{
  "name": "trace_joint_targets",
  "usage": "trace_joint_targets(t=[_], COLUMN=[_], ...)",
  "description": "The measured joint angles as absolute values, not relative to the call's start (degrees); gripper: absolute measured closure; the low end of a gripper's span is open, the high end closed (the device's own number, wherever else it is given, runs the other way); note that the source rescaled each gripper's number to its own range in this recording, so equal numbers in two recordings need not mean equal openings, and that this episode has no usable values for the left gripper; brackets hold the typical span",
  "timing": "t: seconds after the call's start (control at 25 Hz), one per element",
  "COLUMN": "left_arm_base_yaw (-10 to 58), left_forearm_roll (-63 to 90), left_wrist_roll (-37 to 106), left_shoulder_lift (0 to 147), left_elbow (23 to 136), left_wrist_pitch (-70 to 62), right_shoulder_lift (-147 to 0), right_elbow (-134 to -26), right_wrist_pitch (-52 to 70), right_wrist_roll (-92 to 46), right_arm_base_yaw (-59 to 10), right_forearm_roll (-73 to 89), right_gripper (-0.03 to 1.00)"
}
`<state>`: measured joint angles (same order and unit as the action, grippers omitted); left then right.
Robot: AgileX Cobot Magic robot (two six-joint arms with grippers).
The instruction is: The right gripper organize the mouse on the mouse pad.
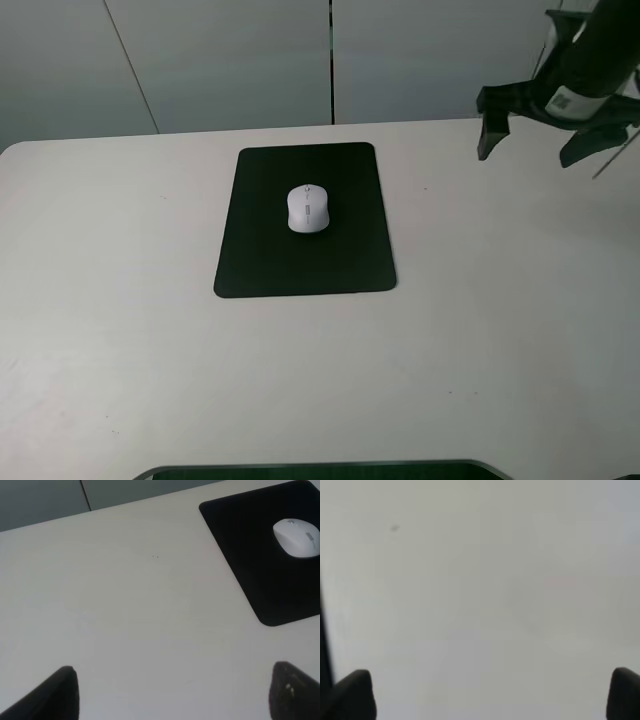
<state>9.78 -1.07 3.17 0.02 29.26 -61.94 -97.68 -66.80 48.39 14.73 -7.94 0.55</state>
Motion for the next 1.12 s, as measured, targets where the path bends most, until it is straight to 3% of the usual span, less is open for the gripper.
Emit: trace_joint_targets(t=[0.64,1.12], left_arm_base_yaw=[9.8,9.8], left_forearm_roll=[-1.1,-1.1], left_wrist_roll=[3.2,3.2], left_shoulder_lift=[0.0,0.0], left_elbow=[29.3,29.3], left_wrist_pitch=[-61.9,-61.9], right_shoulder_lift=[-42.6,-8.7], right_elbow=[-39.7,-32.0], right_wrist_pitch=[48.7,59.6], right_wrist_roll=[14.1,11.3], right_arm_base_yaw=[-7.9,-7.9], right_forearm_roll=[0.0,-0.4], right_gripper=[-0.03,-0.03])
